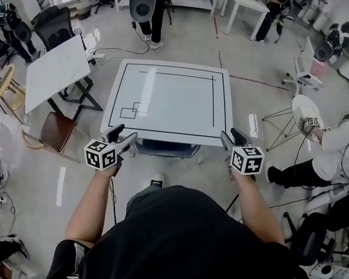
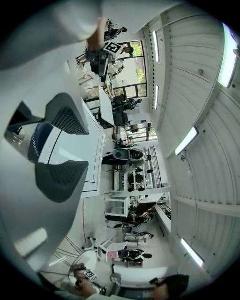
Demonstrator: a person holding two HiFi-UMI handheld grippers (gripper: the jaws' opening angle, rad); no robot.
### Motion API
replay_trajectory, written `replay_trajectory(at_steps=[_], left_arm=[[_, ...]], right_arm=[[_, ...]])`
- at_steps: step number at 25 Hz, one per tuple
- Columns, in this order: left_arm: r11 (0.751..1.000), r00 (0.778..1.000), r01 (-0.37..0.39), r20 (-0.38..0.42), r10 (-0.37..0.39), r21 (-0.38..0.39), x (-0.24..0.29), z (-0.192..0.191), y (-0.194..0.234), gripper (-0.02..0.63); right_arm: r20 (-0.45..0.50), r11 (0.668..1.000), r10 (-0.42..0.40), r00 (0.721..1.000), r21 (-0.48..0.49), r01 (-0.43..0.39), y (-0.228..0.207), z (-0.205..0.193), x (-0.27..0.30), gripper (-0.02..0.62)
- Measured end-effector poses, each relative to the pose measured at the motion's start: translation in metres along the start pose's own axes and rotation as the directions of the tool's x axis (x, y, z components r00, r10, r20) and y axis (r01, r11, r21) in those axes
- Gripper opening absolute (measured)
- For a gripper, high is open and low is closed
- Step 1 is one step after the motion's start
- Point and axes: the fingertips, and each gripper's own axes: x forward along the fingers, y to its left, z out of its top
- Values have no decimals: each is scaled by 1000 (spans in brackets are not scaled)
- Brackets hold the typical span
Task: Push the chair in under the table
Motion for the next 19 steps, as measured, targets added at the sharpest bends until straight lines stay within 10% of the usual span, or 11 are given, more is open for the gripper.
replay_trajectory(at_steps=[19], left_arm=[[999,999,-6,49,5,35,-4,20,-11,400]], right_arm=[[30,1000,18,999,-22,-17,11,12,6,201]])
